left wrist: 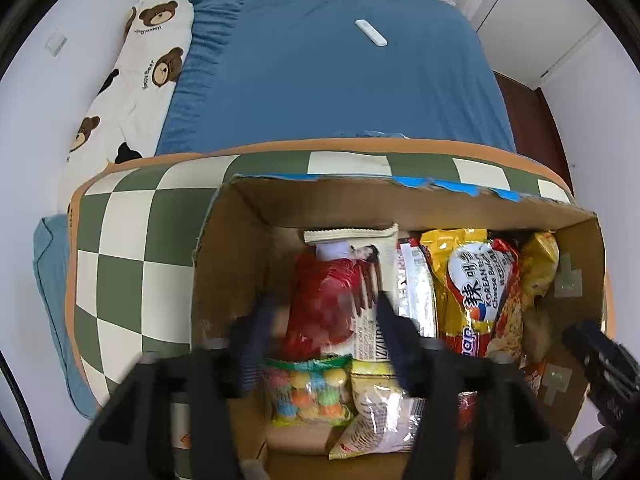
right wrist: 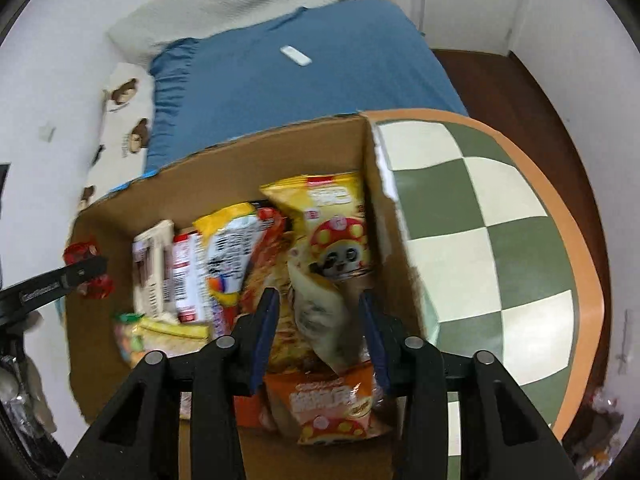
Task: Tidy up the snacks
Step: 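Carry both packets into the box and open both grippers, then grasp the orange panda seed bag with the left gripper while the right grasps the oat cookie packet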
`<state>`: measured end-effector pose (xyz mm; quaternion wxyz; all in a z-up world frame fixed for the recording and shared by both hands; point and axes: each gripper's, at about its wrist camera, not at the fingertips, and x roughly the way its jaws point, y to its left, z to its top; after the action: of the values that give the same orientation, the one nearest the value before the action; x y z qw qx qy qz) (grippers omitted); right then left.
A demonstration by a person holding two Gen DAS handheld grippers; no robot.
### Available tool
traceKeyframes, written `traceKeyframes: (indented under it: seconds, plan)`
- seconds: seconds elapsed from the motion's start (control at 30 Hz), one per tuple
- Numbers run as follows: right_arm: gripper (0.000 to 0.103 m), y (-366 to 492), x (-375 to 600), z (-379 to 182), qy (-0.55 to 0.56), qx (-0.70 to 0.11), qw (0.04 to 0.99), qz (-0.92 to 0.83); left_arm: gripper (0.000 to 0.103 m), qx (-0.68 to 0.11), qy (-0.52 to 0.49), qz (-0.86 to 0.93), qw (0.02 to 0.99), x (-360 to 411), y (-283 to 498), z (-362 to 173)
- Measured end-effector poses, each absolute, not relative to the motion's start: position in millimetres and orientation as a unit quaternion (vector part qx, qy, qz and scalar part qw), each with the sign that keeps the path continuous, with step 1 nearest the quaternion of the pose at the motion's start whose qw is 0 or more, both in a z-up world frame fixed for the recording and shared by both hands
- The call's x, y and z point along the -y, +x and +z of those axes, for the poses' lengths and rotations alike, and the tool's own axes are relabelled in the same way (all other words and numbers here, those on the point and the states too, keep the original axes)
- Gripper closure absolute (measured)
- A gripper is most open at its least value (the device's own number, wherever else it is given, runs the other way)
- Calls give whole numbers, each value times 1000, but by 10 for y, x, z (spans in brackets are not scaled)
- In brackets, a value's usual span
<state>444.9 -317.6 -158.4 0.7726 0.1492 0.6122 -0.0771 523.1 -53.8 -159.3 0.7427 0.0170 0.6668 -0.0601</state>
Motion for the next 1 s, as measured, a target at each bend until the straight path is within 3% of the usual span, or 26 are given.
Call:
traceKeyframes:
  seconds: [0.03, 0.07, 0.23, 0.63, 1.0]
  plan:
    - [25, 4473, 3175, -1622, 164, -619, 766, -65, 11, -667, 19, -60, 743, 541, 5244, -1603]
    - [21, 4489, 3145, -1631, 161, -621, 765, -62, 7, -664, 24, -58, 745, 547, 5252, -1608]
    - [9, 4522, 2952, -1653, 122, -633, 762, -63, 6, -667, 22, -64, 742, 561, 5228, -1653]
    - [8, 4339, 2797, -1615, 78, -630, 770, -63, 6, -648, 18, -87, 757, 671, 4784, -1517]
    - [8, 3784, 2746, -1288, 56, -591, 802, -65, 6, -578, 20, -94, 810, 667, 4052, -1029]
